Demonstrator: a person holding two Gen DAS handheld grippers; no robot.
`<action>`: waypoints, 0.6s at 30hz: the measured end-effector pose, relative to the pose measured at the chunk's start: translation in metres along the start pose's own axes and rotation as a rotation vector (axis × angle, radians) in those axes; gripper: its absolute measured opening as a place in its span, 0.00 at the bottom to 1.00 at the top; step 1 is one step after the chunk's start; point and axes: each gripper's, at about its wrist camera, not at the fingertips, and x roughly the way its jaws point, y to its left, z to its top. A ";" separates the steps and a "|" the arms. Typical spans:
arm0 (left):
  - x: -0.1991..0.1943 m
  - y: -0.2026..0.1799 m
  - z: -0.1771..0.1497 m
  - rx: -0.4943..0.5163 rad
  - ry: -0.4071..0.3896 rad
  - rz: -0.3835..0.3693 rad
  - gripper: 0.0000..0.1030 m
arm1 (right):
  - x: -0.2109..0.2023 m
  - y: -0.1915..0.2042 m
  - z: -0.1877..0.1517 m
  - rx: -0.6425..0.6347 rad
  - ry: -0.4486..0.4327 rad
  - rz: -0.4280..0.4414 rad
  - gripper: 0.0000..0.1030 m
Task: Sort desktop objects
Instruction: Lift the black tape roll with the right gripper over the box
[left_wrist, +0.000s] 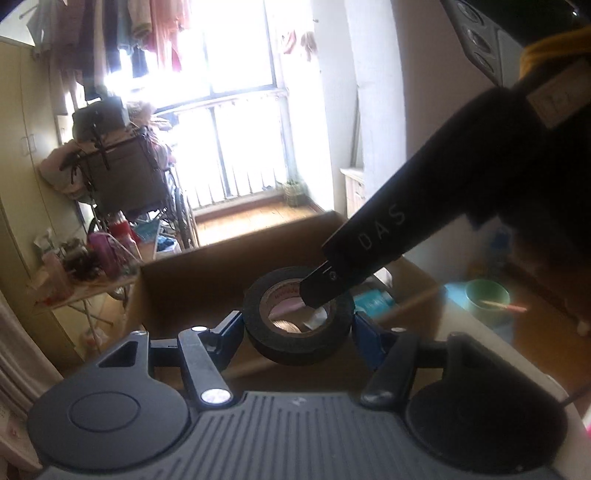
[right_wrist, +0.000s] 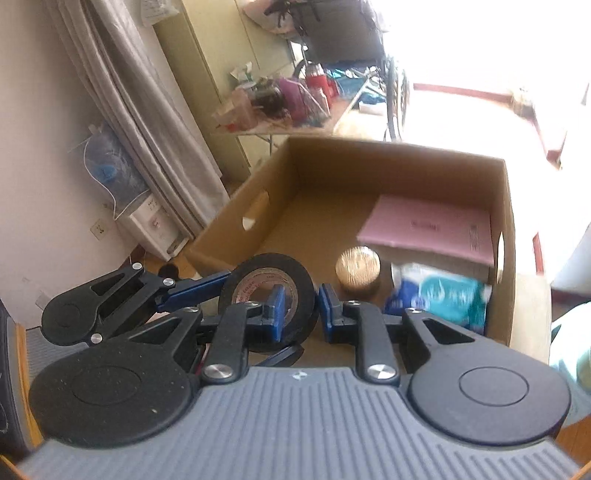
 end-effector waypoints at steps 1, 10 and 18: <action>0.008 0.006 0.002 -0.005 -0.006 0.003 0.64 | 0.001 0.002 0.005 -0.008 -0.004 -0.005 0.19; 0.077 0.063 0.009 -0.079 0.038 0.001 0.64 | 0.047 -0.001 0.059 -0.019 0.040 -0.011 0.19; 0.131 0.104 -0.009 -0.179 0.191 -0.088 0.64 | 0.125 -0.032 0.087 0.091 0.194 0.031 0.19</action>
